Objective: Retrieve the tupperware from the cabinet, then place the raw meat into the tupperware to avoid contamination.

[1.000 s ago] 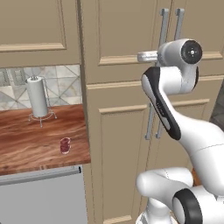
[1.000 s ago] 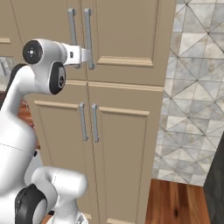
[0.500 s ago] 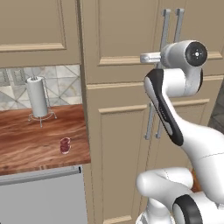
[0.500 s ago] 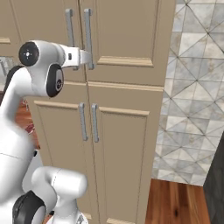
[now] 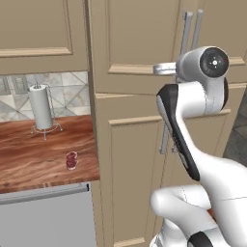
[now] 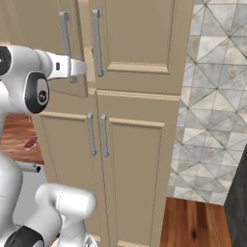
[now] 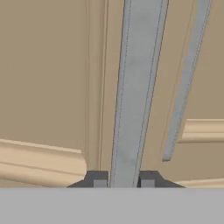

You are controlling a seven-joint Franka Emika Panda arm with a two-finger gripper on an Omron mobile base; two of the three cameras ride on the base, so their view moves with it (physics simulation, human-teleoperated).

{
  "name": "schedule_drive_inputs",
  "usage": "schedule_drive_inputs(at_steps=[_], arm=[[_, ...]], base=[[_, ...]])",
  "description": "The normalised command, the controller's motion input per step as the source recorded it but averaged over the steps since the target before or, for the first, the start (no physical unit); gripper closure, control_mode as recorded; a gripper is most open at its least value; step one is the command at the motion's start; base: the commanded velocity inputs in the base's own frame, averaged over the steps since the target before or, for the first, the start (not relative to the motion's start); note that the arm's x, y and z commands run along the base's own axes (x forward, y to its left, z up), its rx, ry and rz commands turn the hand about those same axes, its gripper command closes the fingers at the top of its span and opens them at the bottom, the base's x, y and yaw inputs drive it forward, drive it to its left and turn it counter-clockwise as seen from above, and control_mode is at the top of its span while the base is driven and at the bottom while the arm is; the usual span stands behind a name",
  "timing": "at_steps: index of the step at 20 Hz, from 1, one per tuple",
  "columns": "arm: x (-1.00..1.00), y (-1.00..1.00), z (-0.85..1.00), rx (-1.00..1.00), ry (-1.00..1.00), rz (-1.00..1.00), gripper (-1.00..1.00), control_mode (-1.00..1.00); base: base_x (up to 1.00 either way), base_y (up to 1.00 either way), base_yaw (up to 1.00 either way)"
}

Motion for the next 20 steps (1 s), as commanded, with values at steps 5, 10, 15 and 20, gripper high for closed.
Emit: schedule_drive_inputs(at_steps=[5,10,15,20], arm=[[-0.55,0.52,0.00,-0.03,0.10,-0.09,1.00,-1.00],[-0.49,0.53,-0.04,-0.03,0.11,-0.07,1.00,-1.00],[-0.30,0.46,-0.10,-0.01,0.06,-0.09,1.00,-1.00],[-0.19,0.42,-0.15,-0.01,0.03,-0.10,-1.00,-1.00]], base=[[0.00,0.00,0.00],[0.00,0.00,0.00],[0.00,0.00,0.00],[0.00,0.00,0.00]])
